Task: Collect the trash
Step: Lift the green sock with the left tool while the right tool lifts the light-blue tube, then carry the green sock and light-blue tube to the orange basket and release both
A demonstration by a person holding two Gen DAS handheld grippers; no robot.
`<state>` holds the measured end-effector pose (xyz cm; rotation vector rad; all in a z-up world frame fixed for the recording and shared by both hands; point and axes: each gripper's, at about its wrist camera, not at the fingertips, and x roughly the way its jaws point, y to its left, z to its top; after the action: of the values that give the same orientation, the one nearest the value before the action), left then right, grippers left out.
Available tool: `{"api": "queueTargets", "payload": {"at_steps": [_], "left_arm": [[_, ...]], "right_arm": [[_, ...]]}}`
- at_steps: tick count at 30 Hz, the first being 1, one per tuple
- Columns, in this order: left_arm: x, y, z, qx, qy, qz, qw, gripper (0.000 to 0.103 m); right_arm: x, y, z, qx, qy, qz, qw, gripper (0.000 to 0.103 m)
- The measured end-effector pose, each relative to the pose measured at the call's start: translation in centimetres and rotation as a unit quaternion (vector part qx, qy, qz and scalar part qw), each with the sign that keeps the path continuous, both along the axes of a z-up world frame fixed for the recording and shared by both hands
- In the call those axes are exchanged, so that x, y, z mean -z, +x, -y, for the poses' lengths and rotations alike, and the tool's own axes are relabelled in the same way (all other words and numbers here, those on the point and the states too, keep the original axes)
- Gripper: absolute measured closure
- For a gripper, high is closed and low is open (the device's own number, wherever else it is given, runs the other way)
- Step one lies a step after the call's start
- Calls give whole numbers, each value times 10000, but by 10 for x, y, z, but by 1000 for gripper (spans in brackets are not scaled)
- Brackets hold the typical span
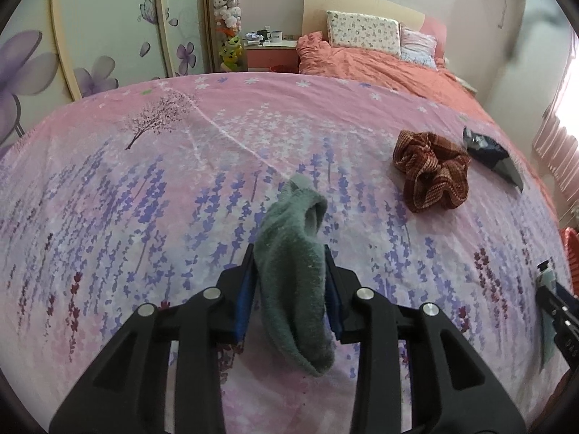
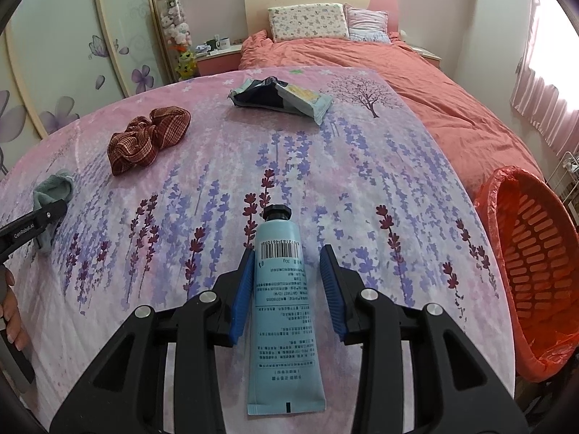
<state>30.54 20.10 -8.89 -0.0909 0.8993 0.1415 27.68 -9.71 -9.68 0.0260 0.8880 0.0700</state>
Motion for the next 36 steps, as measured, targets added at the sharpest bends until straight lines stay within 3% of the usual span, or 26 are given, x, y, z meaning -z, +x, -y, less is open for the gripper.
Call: {"api": "queueTargets", "payload": {"at_steps": [4,8,11,12,14,15,22,30,36], "left_arm": [[0,-1,-1,91,-66,18,9999,64],[0,1,7,447,214,-44,9988,63],[-1,3,0,480,112,-43,9988,64],[-1,4,-3,465,49,-14,9989,66],[-1,4,-7,403,-4,18,9992,83],[-1,4,-9,405,-86,40,9991,86],[-10,-1,-8,527,-111,143,9984,91],[-46,-24,36,960,-131,460,9942,91],[-75,-42,99,1566,-314,726,9845,91]], "right_arm": [[0,0,-1,6,-16,2,10000,65],[-1,0,-2,24,-124,8,9999,65],[-1,-1,-3,54,-110,4,9999,64],[-1,-1,-3,72,-103,5,9999,64],[-1,-2,-4,55,-73,21,10000,75],[-1,-2,-5,51,-87,22,9999,75],[-9,-13,4,54,297,134,9995,75],[-37,-39,32,197,577,492,9969,75],[-58,-62,68,428,565,809,9942,75]]}}
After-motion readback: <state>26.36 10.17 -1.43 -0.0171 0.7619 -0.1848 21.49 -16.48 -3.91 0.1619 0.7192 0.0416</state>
